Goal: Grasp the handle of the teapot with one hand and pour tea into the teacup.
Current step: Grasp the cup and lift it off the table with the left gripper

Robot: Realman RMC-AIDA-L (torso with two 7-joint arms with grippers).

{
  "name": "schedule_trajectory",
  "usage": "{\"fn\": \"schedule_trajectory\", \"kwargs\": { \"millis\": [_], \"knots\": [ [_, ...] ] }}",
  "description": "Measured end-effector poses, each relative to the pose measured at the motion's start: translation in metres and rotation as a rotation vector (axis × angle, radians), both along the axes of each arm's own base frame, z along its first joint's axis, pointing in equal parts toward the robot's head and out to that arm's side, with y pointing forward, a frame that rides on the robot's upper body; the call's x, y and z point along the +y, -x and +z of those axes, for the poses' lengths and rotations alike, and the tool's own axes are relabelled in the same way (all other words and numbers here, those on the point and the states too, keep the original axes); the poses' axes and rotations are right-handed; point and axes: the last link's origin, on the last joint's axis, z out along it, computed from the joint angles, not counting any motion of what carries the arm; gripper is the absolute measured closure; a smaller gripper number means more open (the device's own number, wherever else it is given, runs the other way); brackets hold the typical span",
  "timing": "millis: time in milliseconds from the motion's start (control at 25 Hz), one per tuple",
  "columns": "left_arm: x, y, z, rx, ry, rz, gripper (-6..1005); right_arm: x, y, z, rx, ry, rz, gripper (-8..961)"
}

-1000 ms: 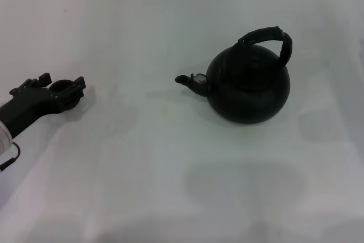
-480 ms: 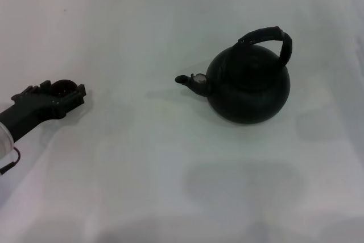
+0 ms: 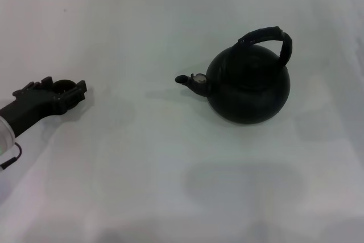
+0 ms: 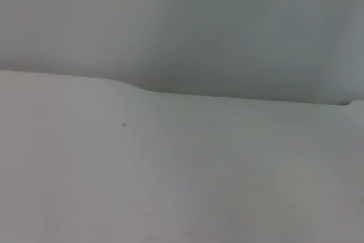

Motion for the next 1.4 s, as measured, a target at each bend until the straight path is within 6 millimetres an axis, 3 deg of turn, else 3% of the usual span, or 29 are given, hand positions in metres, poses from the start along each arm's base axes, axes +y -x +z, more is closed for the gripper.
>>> {"fn": "schedule_trajectory", "kwargs": {
  "millis": [320, 1080, 1200, 1400],
  "knots": [
    [0.0047, 0.0001, -0.0092, 0.008, 0.067, 0.01, 138, 0.0015, 0.0013, 0.0005, -0.001, -0.002, 0.006, 531],
    [0.0055, -0.0015, -0.0078, 0.014, 0.076, -0.005, 139, 0.0014, 0.0011, 0.0002, 0.0, -0.001, 0.005, 532],
    [0.0052, -0.0022, -0.0077, 0.01, 0.078, -0.009, 283, 0.0014, 0.0013, 0.0003, 0.0, -0.001, 0.005, 532],
    [0.0052, -0.0027, -0.0073, 0.01, 0.078, -0.012, 293, 0.0015, 0.0015, 0.0004, 0.0, -0.002, 0.007, 531]
  ]
}}
